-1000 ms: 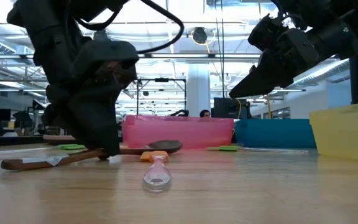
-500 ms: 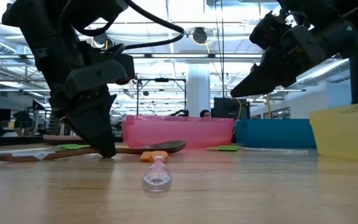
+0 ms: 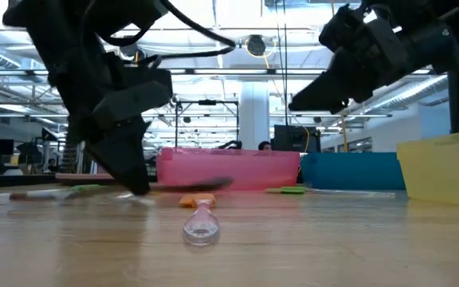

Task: Pick & Place Kitchen Items
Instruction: Put the brown serving spoon into the blue bin

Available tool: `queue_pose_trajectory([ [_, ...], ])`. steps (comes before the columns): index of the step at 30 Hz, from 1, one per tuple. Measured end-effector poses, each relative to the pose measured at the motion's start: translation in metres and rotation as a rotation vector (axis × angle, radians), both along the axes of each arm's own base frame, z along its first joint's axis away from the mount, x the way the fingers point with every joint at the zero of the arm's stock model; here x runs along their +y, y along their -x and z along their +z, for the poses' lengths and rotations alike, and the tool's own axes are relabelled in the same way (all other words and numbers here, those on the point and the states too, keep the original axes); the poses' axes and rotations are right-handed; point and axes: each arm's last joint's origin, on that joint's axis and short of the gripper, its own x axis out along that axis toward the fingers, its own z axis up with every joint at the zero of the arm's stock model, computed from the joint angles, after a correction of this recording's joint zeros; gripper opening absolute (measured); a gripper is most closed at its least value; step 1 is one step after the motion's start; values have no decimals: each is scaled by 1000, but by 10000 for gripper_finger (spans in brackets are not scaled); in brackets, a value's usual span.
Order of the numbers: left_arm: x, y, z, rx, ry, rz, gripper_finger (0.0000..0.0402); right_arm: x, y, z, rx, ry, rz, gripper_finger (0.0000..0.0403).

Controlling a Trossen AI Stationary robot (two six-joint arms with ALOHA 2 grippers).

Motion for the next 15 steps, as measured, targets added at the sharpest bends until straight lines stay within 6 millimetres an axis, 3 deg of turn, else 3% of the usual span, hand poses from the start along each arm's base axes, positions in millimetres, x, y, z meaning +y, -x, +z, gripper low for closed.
queue_pose_trajectory([
  [5, 1, -15, 43, -192, -142, -24, 21, 0, -1, 1, -16, 5, 3, 130],
  [12, 0, -39, 75, -410, -221, -159, 38, 2, -12, -4, -102, 29, 18, 130],
  [15, -3, -48, 80, -484, -256, -240, 29, 4, -19, -7, -176, 33, 21, 130],
])
